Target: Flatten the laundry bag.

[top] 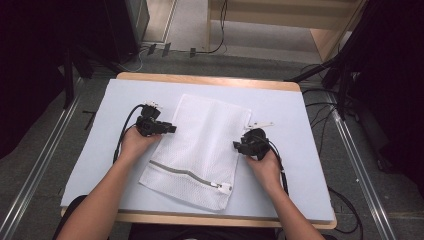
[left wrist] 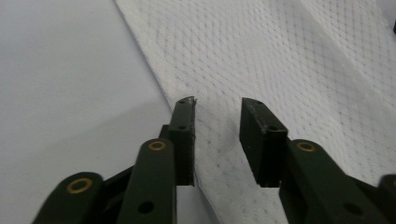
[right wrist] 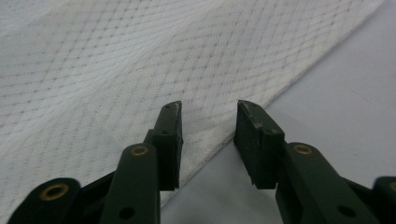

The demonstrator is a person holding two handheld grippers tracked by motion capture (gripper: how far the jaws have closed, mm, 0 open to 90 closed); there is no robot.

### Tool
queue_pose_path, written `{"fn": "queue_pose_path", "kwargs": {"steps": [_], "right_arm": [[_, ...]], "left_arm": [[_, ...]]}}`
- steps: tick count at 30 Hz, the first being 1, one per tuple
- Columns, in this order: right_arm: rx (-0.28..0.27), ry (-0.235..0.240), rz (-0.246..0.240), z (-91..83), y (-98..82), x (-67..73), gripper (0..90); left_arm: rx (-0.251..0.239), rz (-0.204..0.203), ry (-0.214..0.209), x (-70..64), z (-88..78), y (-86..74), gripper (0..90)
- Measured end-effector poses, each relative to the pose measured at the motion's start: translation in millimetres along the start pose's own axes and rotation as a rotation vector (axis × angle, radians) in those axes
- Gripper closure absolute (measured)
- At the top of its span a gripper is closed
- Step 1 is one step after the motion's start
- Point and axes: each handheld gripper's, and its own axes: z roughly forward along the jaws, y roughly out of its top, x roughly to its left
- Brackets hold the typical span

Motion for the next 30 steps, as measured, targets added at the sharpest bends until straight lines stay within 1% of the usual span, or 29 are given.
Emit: {"fn": "queue_pose_path", "kwargs": {"steps": [1,2,3,5,6,7,9,10,12,16,17,18,19,23,26,28,30], "right_arm": [[-0.003,-0.013,-0.011,0.4,-0.2,0.8,67.0],[-0.005,-0.024,-0.018,0.6,-0.5,1.9,69.2],[-0.007,-0.031,-0.017,0.7,-0.9,2.8,70.7],[-0.009,-0.035,-0.011,0.6,-1.2,2.3,76.1],[-0.007,-0.023,-0.01,0.5,-1.0,1.0,82.5],[-0.007,-0.023,-0.01,0.5,-1.0,1.0,82.5],[-0.007,0.009,-0.002,1.0,-1.0,0.0,89.0],[-0.006,0.009,-0.002,1.2,-0.7,0.6,89.2],[-0.005,0.013,-0.016,1.4,0.0,-0.1,90.0],[0.014,0.035,0.005,1.4,2.7,-3.7,90.0],[0.017,0.036,0.007,1.6,3.7,-4.5,90.0],[0.017,0.034,0.01,1.8,4.4,-5.1,90.0],[0.017,0.031,0.013,2.0,5.2,-5.7,90.0],[0.007,0.025,0.024,2.8,8.2,-11.5,90.0],[-0.002,0.017,0.03,2.7,11.3,-16.7,90.0],[-0.005,0.012,0.016,4.6,15.4,-24.2,90.0],[-0.004,0.014,0.02,5.5,16.8,-26.6,90.0]], "left_arm": [[0.006,-0.003,-0.012,-1.0,1.7,-0.1,72.9],[0.004,-0.001,-0.003,-3.4,2.9,0.3,73.9],[0.011,0.015,0.014,-5.7,3.2,1.0,75.2],[0.01,0.033,0.027,-8.0,4.1,1.2,76.6],[0.01,0.031,0.024,-7.8,4.0,1.1,76.9],[0.012,0.025,0.021,-6.9,3.7,1.1,76.9],[0.012,0.011,0.008,-5.0,3.3,1.0,77.0],[0.011,0.007,0.005,-4.7,3.3,1.0,76.9],[0.011,0.003,0.001,-4.4,3.0,1.1,75.9],[0.014,-0.002,0.006,-3.7,1.0,1.7,74.0],[0.007,-0.01,0.009,-3.2,-0.1,1.7,73.7],[0.006,-0.013,0.012,-2.6,-1.9,1.9,72.7],[-0.005,-0.02,0.008,-2.0,-4.3,1.9,72.4],[-0.02,-0.023,0.009,-1.2,-10.8,2.0,69.9],[-0.012,-0.019,0.01,-2.4,-12.0,1.7,69.1],[-0.008,-0.023,0.003,-3.6,-11.8,1.4,67.8],[-0.002,-0.023,0.001,-5.0,-12.0,1.1,67.3]]}}
